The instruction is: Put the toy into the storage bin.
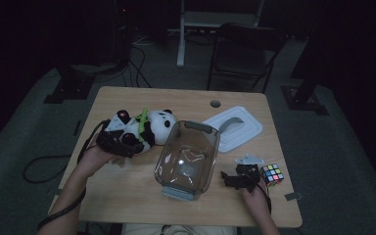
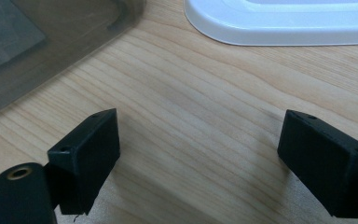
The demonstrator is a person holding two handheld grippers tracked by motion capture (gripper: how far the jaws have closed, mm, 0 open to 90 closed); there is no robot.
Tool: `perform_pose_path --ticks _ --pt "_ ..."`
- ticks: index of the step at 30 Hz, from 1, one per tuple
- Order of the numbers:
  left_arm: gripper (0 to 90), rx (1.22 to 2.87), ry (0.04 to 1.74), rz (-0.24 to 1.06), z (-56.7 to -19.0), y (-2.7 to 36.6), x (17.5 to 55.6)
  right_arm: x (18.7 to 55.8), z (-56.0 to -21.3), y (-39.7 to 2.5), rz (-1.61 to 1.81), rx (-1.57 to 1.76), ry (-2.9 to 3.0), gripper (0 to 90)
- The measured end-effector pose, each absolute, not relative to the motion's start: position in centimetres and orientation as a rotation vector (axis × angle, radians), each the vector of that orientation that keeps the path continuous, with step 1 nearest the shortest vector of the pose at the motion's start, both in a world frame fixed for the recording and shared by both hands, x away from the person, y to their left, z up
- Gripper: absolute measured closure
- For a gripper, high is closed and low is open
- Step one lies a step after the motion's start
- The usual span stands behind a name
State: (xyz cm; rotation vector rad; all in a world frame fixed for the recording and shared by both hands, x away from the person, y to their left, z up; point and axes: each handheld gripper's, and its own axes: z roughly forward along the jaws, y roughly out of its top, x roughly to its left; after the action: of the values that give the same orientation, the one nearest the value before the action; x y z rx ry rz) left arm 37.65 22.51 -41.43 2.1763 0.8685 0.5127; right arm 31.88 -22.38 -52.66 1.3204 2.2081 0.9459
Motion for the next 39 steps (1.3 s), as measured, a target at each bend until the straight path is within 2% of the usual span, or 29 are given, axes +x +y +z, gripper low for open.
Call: perform_pose_path --ticks 11,23,25,26,29,31,33,39 --pt "2.7 2.192 0.841 0.513 -40.7 21.4 42.1 31.9 -52.7 -22.4 0.946 1.32 2.208 12.3" --pt "5.5 2.183 0.904 0.479 -41.4 21.7 45.9 31.9 -52.7 -22.4 0.946 1.32 2.208 12.3" --pt "7.6 2.178 0.907 0.449 -41.9 21.7 46.4 31.9 -52.7 -22.4 0.946 1.32 2.208 12.3" --pt "13.5 2.183 0.907 0.445 -42.1 21.7 46.5 31.9 -52.7 -22.4 0.946 1.32 2.208 12.3" --pt "17.6 2.178 0.905 0.409 -43.0 21.5 47.0 31.9 -52.7 -22.4 0.946 1.32 2.208 12.3" --pt "24.5 2.177 0.906 0.398 -43.3 21.5 47.1 31.9 -52.7 -22.4 0.946 1.32 2.208 12.3" --pt "24.5 2.185 0.907 0.383 -43.8 21.2 47.3 31.9 -52.7 -22.4 0.946 1.319 2.208 12.3" --pt "33.8 2.188 0.923 0.356 -44.3 21.0 47.3 31.9 -52.7 -22.4 0.945 1.319 2.209 12.3"
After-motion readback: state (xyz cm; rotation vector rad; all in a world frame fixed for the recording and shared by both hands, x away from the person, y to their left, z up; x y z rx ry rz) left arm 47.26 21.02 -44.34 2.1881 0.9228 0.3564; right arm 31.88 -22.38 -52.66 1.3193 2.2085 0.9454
